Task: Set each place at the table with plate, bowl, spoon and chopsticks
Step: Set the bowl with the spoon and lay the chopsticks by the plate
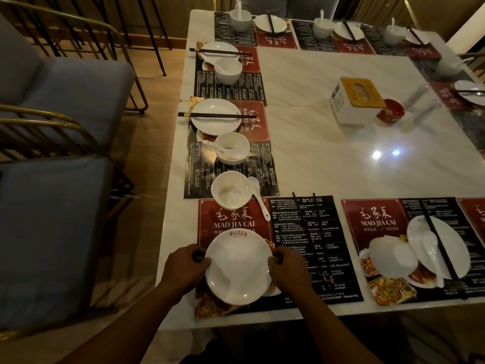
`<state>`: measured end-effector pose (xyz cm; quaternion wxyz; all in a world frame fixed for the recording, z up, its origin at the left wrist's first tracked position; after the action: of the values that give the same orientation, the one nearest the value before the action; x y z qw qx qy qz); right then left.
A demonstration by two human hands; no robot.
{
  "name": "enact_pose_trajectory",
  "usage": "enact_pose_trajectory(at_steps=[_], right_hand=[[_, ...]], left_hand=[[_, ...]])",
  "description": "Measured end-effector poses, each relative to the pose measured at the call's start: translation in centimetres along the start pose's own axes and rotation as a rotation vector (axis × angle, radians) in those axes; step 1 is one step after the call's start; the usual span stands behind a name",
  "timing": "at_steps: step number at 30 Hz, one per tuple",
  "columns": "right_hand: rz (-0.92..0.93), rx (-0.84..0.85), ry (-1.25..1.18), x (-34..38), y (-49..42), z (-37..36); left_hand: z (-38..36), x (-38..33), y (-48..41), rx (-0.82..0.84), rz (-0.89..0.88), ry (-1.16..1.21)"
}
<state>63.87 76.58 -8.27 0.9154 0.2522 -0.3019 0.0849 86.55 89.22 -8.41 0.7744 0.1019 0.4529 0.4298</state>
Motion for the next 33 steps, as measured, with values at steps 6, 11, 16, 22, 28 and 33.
enact_pose_trajectory(at_steps=[6, 11, 16, 22, 28, 33], right_hand=[[0.012, 0.001, -0.012, -0.2, 0.1, 0.0], [0.016, -0.012, -0.034, -0.2, 0.1, -0.1], [0.043, -0.02, -0.024, 0.0, 0.0, 0.0], [0.034, -0.016, -0.025, 0.0, -0.1, 0.1], [0.066, 0.006, -0.024, 0.0, -0.1, 0.5], [0.067, 0.033, -0.036, -0.2, -0.2, 1.4]], left_hand=[[-0.1, 0.2, 0.0, 0.007, 0.011, 0.025], [-0.2, 0.2, 0.1, 0.007, 0.013, 0.044], [-0.2, 0.2, 0.2, 0.004, 0.014, 0.051], [-0.3, 0.2, 0.3, 0.006, 0.044, 0.058], [-0.6, 0.0, 0.4, -0.017, 0.058, 0.052], [-0.9, 0.0, 0.3, -0.017, 0.087, 0.056]])
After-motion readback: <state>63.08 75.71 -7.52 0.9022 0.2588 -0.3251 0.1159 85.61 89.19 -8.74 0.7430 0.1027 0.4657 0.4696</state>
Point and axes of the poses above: each hand's wrist, its own y-axis away from the middle knuckle, its own z-axis out of the back of the hand, x = y × z, the point moved 1 cm from there along -y, towards the middle knuckle, and after that the axes turned 4 degrees about z, right-handed, at the moved point
